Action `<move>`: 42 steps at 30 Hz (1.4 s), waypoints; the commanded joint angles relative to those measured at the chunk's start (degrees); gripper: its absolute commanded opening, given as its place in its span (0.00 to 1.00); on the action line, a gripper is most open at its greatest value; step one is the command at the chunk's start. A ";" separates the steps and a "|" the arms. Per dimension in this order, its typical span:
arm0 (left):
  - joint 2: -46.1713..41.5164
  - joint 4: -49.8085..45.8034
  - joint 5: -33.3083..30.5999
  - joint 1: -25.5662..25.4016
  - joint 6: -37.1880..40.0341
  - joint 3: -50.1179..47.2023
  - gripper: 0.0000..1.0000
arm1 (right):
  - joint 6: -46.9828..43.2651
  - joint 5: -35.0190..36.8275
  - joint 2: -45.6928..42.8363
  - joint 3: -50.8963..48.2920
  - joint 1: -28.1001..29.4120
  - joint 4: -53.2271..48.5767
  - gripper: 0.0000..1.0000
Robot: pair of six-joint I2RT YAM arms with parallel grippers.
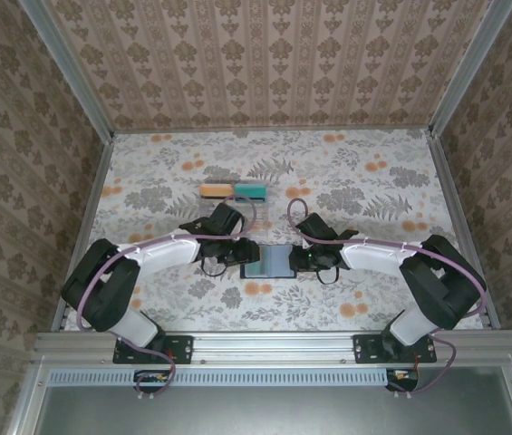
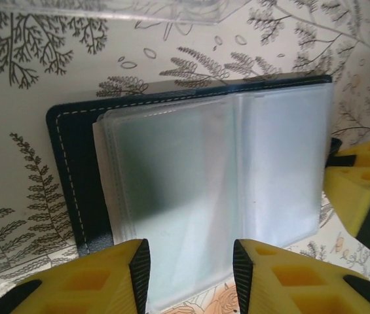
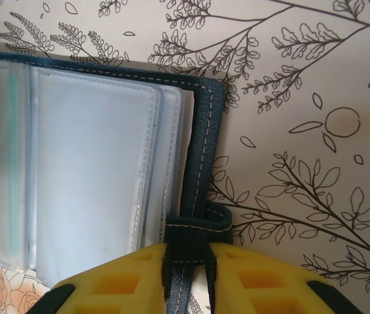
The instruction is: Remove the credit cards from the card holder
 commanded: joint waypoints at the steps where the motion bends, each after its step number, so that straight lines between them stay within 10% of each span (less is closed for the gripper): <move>1: 1.04 0.05 0.16 0.08 -0.14 -0.05 0.41 | 0.73 -0.34 1.23 -0.49 0.60 -0.84 0.25; 42: 6.04 9.69 9.85 -3.58 -1.64 6.82 0.53 | 1.59 0.55 0.45 -1.23 0.60 -0.04 0.25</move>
